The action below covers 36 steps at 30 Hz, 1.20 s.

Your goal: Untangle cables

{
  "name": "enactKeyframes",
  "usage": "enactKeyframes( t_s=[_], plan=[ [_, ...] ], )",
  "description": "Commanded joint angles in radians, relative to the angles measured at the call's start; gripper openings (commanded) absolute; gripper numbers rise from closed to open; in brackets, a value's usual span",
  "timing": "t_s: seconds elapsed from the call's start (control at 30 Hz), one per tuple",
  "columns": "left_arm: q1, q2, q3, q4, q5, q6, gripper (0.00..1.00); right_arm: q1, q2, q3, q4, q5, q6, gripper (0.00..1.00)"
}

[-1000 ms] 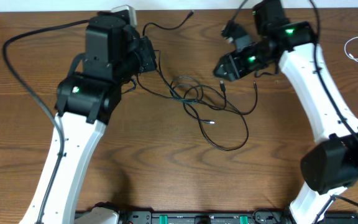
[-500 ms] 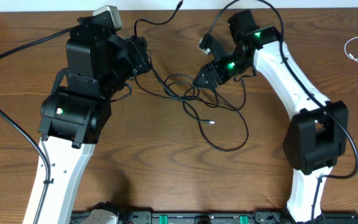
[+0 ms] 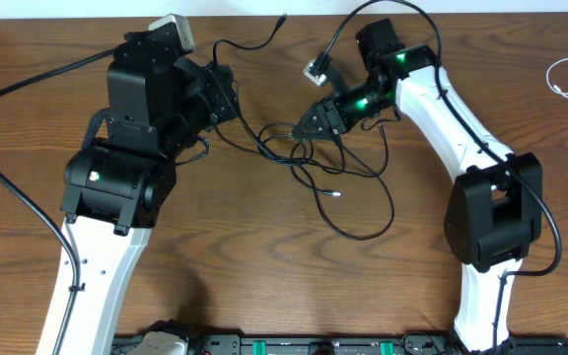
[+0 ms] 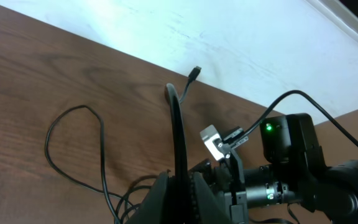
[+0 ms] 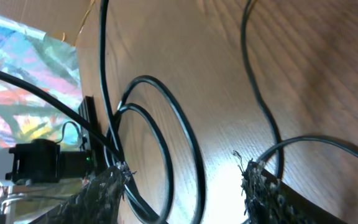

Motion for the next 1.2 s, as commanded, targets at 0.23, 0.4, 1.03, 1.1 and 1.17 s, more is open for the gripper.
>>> enactKeyframes(
  t_s=[0.23, 0.4, 1.03, 1.1, 1.17],
  plan=[
    [0.001, -0.007, 0.02, -0.009, -0.002, -0.009, 0.08, 0.099, 0.0, -0.001, 0.005, 0.169, 0.0, 0.58],
    [0.001, -0.006, 0.02, -0.021, -0.007, -0.008, 0.08, 0.116, 0.0, -0.001, 0.017, 0.242, 0.046, 0.17],
    [0.0, 0.189, 0.02, -0.097, 0.245, 0.003, 0.07, -0.016, 0.0, 0.0, 0.018, 0.032, 0.139, 0.01],
    [0.0, 0.214, 0.02, -0.097, 0.294, 0.003, 0.07, -0.017, 0.0, 0.0, 0.023, 0.033, 0.149, 0.01],
    [-0.002, 0.232, 0.02, -0.102, 0.329, 0.019, 0.07, -0.02, 0.0, 0.0, 0.033, 0.047, 0.177, 0.01]
  ],
)
